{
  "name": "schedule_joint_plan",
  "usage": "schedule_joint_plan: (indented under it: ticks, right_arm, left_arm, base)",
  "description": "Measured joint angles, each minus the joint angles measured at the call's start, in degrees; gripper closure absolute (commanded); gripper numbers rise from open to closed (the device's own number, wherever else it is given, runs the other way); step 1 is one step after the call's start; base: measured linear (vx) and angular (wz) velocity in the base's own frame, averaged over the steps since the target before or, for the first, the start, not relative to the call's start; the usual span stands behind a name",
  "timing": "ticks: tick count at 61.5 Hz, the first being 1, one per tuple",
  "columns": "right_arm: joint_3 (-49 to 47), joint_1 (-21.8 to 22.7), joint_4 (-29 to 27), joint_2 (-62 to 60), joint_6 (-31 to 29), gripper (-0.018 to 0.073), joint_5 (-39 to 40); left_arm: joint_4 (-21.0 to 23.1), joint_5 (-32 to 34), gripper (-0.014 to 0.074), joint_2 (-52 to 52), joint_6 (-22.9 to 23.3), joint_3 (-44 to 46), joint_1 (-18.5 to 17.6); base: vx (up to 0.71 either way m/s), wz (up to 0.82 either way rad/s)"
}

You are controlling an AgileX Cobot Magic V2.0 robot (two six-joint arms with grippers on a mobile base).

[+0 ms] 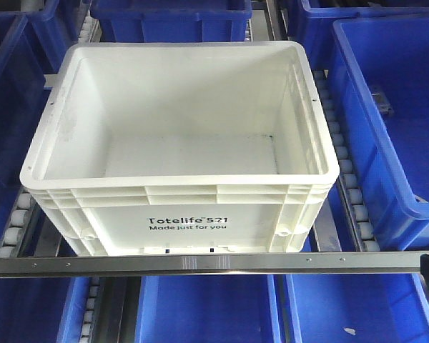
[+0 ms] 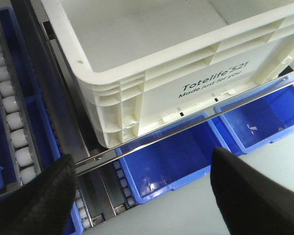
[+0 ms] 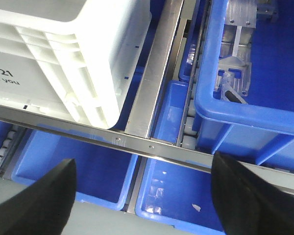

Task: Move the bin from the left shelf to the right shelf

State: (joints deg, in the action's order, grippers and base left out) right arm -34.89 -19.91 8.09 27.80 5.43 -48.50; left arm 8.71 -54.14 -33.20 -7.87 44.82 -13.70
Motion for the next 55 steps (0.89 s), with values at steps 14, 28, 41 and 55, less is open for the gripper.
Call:
schedule_joint_plan:
  ticks: [14, 28, 41, 55]
  right_arm:
    - [0.0, 0.0, 0.0, 0.0, -3.3, 0.0117, -2.5]
    - [0.0, 0.0, 0.0, 0.0, -4.0, 0.0409, -2.5]
    - [0.0, 0.0, 0.0, 0.0, -4.0, 0.0571, -2.6]
    - [0.0, 0.0, 0.0, 0.0, -4.0, 0.0568, -2.6]
  left_arm:
    - [-1.6, 0.0, 0.0097, 0.0, 1.7, 0.0, 0.0]
    - [-1.7, 0.0, 0.0281, 0.0, 1.8, 0.0, 0.0]
    - [-1.7, 0.0, 0.0441, 0.0, 1.8, 0.0, 0.0]
    - [-1.7, 0.0, 0.0489, 0.0, 1.8, 0.0, 0.0]
  base:
    - [0.00, 0.00]
    - [0.00, 0.00]
    - [0.00, 0.00]
    - [0.00, 0.00]
